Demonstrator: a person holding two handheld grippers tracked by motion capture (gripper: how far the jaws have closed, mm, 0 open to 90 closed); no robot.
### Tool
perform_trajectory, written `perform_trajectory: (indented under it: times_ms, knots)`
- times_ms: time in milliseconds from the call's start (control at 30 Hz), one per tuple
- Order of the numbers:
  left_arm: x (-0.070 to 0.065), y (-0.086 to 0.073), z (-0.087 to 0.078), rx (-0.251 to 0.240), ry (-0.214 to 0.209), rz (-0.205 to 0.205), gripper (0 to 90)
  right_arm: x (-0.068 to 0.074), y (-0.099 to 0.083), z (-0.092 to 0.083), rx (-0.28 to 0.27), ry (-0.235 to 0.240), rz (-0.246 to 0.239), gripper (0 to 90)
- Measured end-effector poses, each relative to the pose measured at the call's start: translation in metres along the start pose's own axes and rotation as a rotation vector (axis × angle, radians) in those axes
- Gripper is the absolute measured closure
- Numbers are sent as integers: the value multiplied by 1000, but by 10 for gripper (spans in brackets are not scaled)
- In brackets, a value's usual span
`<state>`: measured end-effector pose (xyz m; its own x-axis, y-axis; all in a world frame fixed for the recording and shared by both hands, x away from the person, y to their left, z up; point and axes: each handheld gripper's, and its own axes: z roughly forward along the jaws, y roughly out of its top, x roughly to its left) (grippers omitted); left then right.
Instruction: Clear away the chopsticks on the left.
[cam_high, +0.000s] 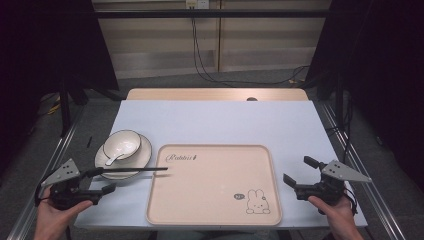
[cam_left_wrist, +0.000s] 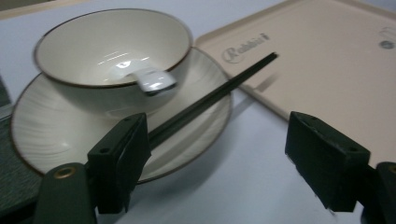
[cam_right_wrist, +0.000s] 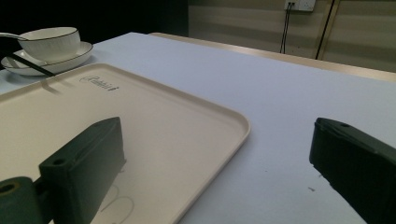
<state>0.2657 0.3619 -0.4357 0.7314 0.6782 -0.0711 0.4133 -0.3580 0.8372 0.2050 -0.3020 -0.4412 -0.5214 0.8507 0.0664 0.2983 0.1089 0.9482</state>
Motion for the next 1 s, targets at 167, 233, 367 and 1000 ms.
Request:
perform_trajectory:
  times_ms: [167, 233, 367, 1000]
  knots:
    - [20, 0, 10, 71, 7, 3, 356, -1, 0, 1, -2, 5, -9, 29]
    - [22, 2, 14, 90, -5, 17, 443, 0, 0, 1, 0, 8, -9, 29]
    - [23, 7, 19, 120, 9, 72, 533, 0, 0, 1, 2, 10, -11, 29]
    - [27, 12, 30, 142, -16, 162, 663, 0, 0, 1, 7, 6, -1, 29]
